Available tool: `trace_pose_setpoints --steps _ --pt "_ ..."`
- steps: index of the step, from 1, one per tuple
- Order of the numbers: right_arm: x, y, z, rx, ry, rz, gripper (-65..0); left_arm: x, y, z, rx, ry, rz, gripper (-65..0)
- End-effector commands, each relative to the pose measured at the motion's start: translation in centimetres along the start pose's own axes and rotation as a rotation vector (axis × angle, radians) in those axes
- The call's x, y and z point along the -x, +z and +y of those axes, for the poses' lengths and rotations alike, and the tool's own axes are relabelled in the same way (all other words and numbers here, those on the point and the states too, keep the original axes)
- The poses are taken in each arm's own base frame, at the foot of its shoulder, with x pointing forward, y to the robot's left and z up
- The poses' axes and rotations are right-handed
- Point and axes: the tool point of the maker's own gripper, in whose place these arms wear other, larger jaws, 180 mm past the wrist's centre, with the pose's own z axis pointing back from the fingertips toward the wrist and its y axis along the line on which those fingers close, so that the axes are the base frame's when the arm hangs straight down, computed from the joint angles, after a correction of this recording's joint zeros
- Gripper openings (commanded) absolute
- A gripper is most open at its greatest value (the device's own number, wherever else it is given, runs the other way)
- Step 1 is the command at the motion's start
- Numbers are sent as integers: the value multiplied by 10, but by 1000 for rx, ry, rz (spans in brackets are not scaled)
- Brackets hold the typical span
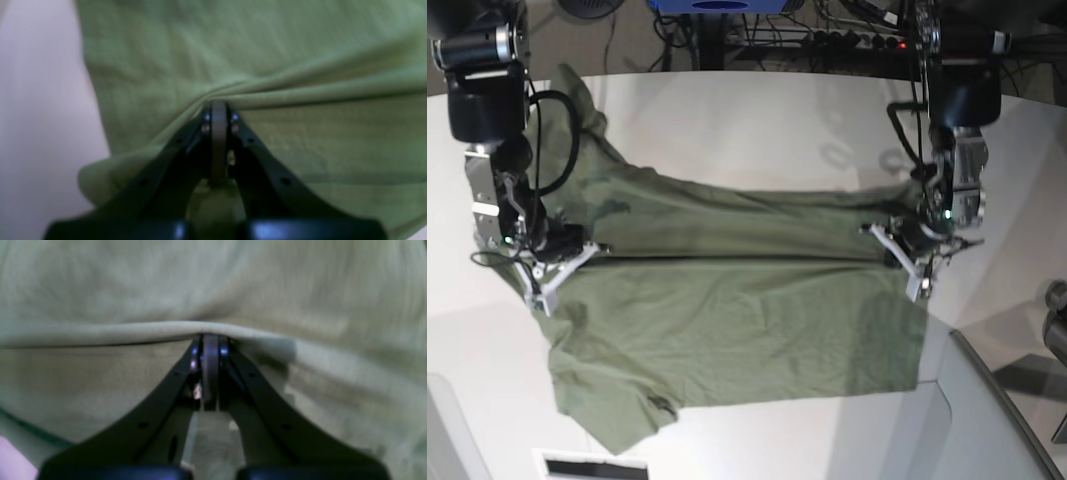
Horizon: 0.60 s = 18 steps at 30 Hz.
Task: Layout the t-shirt on the table in an organized manner, then fold the t-shirt properly
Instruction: 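Pinch the shirt's middle with both grippers and drag it toward the robot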
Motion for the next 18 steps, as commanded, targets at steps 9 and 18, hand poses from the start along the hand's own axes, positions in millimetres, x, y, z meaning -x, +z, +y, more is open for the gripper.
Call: trace_pose_setpoints --steps 9,18 --pt "-48 -27 -19 76 36 -74 -650 -90 -34 -18 -14 -65 -101 -650" --pt "-109 -11 -47 127 35 -194 -650 -139 -44 -55 17 -96 -202 -650"
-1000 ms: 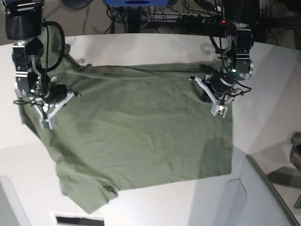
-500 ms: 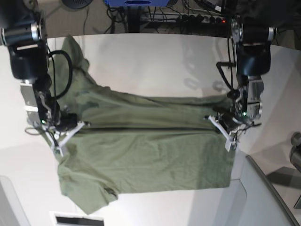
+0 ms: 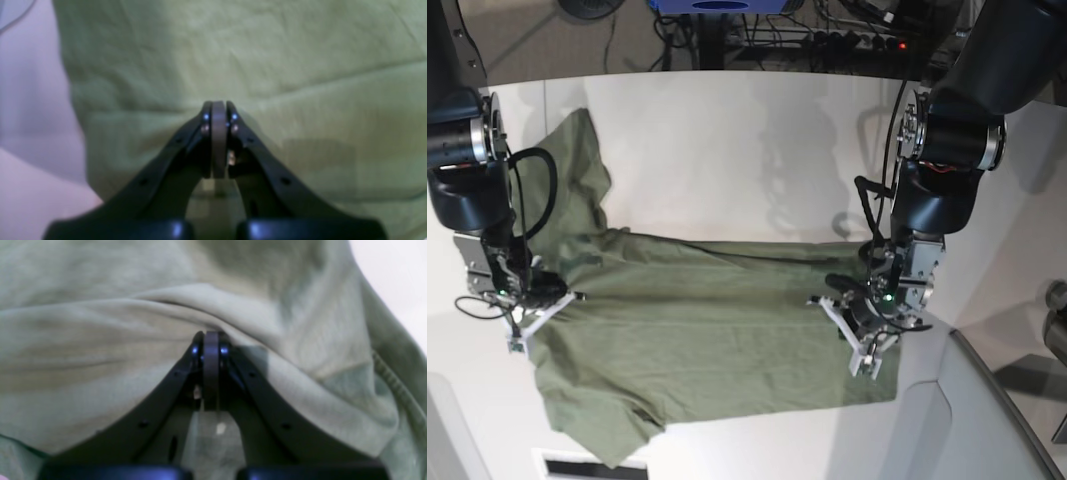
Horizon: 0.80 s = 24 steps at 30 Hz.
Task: Layout the t-shirt on the table in an organized manner, then fold the t-shirt properly
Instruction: 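Pinch the shirt's middle with both grippers and drag it toward the robot, then grasp the shirt's hem corner with the left gripper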
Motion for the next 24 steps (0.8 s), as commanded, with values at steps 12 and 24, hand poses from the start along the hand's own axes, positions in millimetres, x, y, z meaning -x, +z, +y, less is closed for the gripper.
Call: trace_pose_setpoints --steps 12,24 --pt "-57 106 39 -104 160 -251 -650 -43 69 36 -60 8 -108 -650" --pt "61 172 45 -97 -166 -62 -497 93 168 96 -190 -14 52 -650"
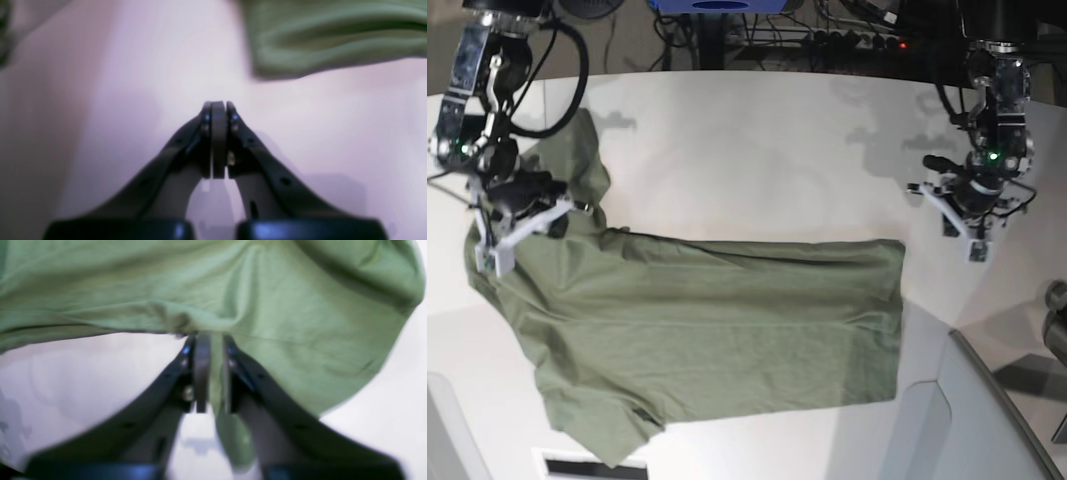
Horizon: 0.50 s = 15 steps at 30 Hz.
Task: Layout the t-shirt on the table in an organized manner, then fold the t-shirt properly
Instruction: 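Grasp the shirt's hem corner with the left gripper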
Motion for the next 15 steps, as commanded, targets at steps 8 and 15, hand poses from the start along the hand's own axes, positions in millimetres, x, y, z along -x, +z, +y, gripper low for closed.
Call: trace_pose_setpoints --steps 8,15 --pt "29 6 6 -10 -38 35 -344 -3 14 13 50 -32 -35 -555" --pt "29 6 7 -12 -39 38 -344 -70 -12 5 60 39 -147 -276"
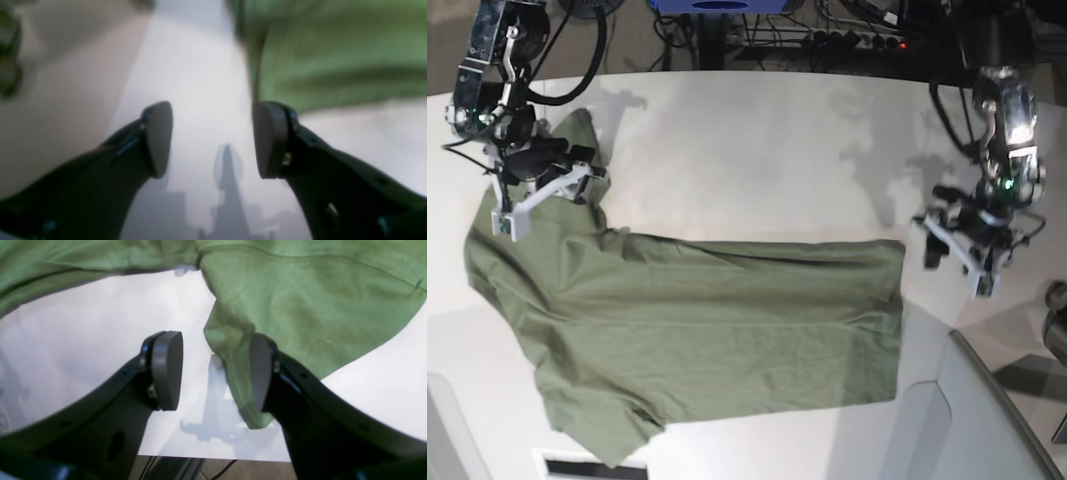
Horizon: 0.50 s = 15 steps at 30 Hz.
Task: Layout the t-shirt on the table in an organized manner, then fold the t-shirt properly
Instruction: 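Grasp the shirt's hem corner with the left gripper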
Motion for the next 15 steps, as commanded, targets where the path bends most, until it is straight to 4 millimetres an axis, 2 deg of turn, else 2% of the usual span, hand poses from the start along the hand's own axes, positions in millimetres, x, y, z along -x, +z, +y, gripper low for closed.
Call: trace_pose_setpoints --steps 1,4,7,12,15 --pt "-11 3 2 -8 7 -37 -344 -18 -8 6 -7 4 -14 -278" --pt "-10 3 2 -8 8 -35 -344 -21 -40 -4 39 5 144 -278" --pt "-10 3 2 -8 7 -33 -344 -23 -59 -18 78 -3 203 -283" --pt "-5 4 -1 -2 9 -22 -344 -43 -74 -23 98 -21 208 -415" --pt "-5 4 -1 -2 9 -22 -344 -41 -78 -24 103 -18 231 -461"
